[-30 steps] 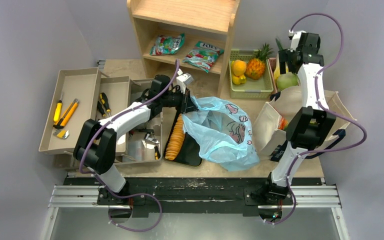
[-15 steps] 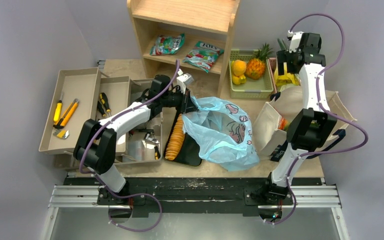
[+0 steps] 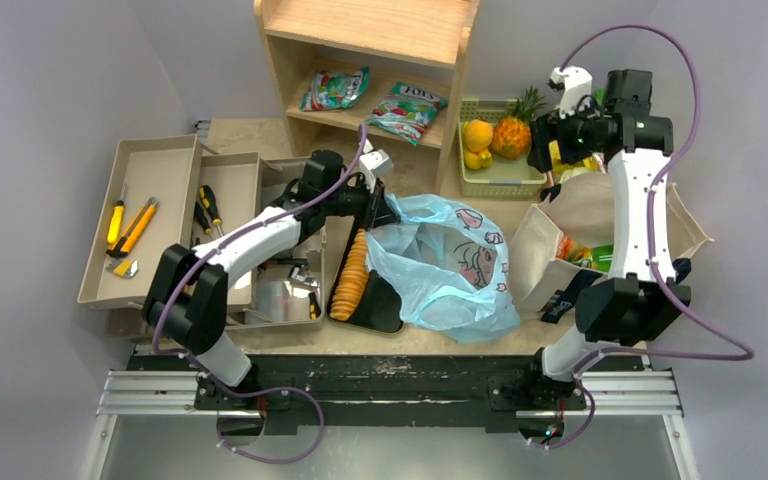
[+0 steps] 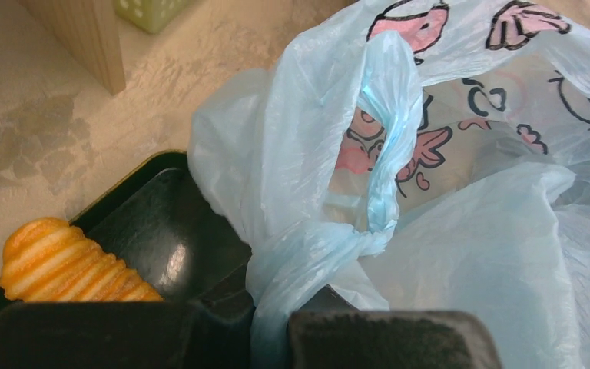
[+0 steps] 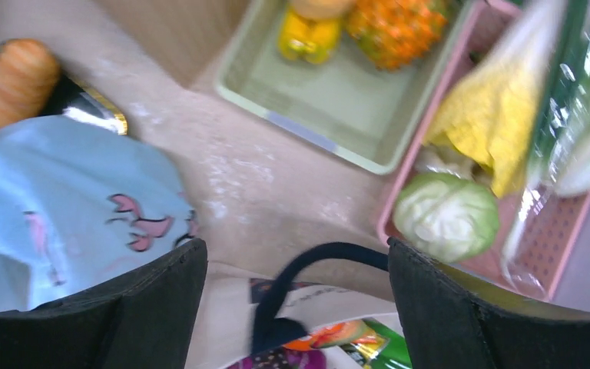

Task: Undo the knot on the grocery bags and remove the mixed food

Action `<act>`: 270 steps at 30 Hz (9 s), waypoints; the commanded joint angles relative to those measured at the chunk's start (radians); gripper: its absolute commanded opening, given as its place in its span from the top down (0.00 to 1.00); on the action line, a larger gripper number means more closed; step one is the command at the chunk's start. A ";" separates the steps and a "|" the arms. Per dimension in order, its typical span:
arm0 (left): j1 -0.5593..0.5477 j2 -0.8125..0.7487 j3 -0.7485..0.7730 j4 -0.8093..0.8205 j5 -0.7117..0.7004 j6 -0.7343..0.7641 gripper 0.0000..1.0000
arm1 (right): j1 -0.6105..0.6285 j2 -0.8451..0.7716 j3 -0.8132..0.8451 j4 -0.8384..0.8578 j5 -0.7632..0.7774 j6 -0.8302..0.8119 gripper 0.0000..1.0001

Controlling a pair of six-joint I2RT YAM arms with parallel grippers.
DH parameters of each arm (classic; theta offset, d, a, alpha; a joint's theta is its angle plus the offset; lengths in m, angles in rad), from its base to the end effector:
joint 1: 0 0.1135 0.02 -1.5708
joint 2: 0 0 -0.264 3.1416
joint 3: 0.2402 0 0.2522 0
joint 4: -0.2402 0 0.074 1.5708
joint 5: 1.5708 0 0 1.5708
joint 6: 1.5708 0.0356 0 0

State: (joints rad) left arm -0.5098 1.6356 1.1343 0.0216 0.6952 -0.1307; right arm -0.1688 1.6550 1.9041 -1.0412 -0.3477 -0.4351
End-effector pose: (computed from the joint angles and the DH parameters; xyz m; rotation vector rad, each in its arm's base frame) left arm 0.3124 -0.2008 0.2651 0.8334 1.9384 -1.1024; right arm 0.3375 -0.0452 0.4186 -0.4696 2.2579 0.1050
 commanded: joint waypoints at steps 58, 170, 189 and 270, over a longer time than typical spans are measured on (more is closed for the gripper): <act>0.937 -0.379 0.888 -0.464 -0.694 -0.057 1.00 | 0.219 -0.517 -0.627 0.247 -0.301 0.014 0.02; 0.013 -0.166 0.511 -0.565 0.155 0.480 0.04 | 0.288 -0.442 -0.207 0.041 -0.096 0.137 0.13; -0.474 0.282 0.958 -0.569 -0.002 0.799 0.03 | -0.191 -0.137 -0.248 0.252 0.210 -0.297 0.05; -0.619 0.298 0.475 -0.019 -0.505 1.278 0.36 | -0.197 -0.884 -0.681 -0.096 -0.453 0.111 1.00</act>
State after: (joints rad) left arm -1.1263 1.9015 1.5017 -0.0532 0.3016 1.0336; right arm -0.3695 0.7761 1.1721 -1.1610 -0.6849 -0.3164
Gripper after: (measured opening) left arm 0.647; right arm 0.071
